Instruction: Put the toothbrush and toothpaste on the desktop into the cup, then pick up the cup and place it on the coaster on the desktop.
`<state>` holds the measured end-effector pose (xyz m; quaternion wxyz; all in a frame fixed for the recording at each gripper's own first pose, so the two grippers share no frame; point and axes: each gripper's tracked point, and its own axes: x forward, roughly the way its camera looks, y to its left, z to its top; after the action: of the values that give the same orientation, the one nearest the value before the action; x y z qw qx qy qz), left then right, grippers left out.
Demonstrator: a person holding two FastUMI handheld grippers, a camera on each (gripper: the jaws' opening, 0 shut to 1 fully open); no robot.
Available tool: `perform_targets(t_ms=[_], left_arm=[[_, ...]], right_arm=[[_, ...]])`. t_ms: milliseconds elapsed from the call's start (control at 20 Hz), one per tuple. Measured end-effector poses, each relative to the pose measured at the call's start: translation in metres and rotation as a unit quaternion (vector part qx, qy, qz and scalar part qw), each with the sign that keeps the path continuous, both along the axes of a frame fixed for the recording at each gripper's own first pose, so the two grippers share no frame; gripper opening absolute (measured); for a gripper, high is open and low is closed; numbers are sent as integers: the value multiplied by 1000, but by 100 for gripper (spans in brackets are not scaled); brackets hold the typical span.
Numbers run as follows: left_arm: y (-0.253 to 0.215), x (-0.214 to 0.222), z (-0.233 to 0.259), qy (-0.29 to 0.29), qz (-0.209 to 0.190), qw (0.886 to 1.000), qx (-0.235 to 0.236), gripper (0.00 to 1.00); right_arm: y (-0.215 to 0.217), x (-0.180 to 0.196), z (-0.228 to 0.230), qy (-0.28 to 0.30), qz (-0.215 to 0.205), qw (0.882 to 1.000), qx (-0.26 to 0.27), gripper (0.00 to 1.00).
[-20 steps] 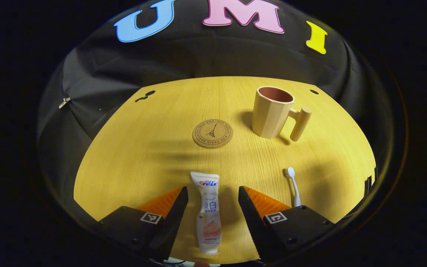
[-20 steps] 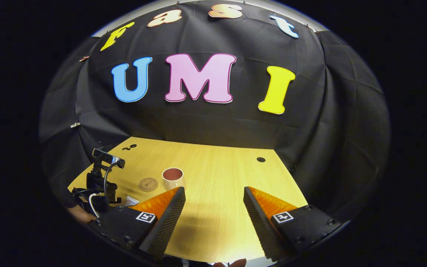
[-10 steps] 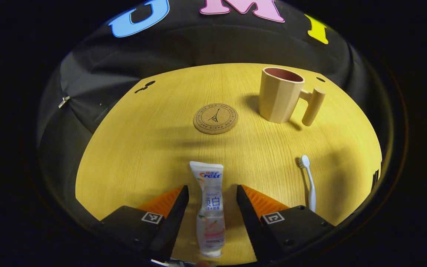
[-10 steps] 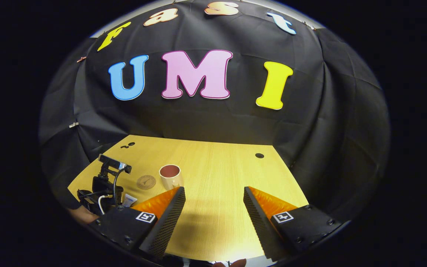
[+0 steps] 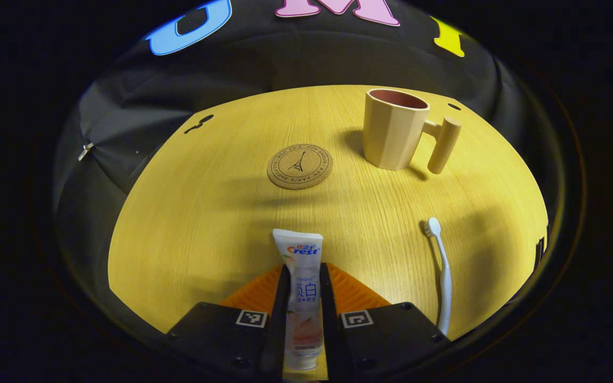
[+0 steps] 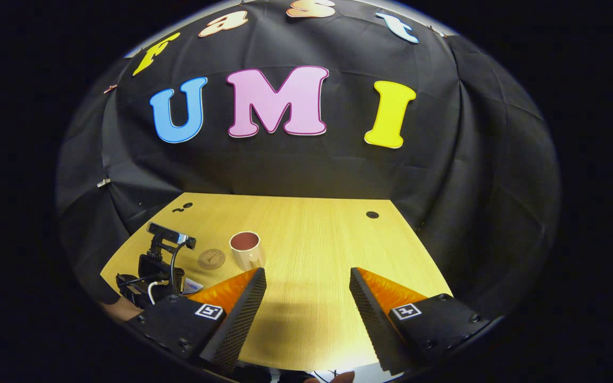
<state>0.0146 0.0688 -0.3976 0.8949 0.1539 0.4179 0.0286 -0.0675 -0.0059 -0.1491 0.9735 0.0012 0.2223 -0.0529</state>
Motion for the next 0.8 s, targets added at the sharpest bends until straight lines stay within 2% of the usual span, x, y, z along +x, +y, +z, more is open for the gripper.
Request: perform_targets(t_ms=[200,250,300,400,450,600,750,800], left_arm=[[0,0,0,32,9,999,-38,32],[1,1,3,35,7,998,-45,35],[2,-1,3,41,7,998,-52,27],[3,-4,11,38,6,996,-74,27],[3,-5,18,33,2,996,-88,23],[0,-11,48,8,-31,992,-120,21],[5,-16,84,-29,-66,990,-122,21],[7,-21,93,-37,-74,989,-121,25]], right_arm=[[15,-4,-6,11,10,1000,2,98],[21,-3,-9,15,14,1000,6,98],[27,-4,-11,21,17,1000,11,98],[40,-5,-18,32,22,999,20,98],[46,-6,-21,38,25,999,22,98],[67,-6,-38,59,37,997,27,98],[89,-3,-62,87,44,995,33,98],[94,-1,-73,97,45,994,38,98]])
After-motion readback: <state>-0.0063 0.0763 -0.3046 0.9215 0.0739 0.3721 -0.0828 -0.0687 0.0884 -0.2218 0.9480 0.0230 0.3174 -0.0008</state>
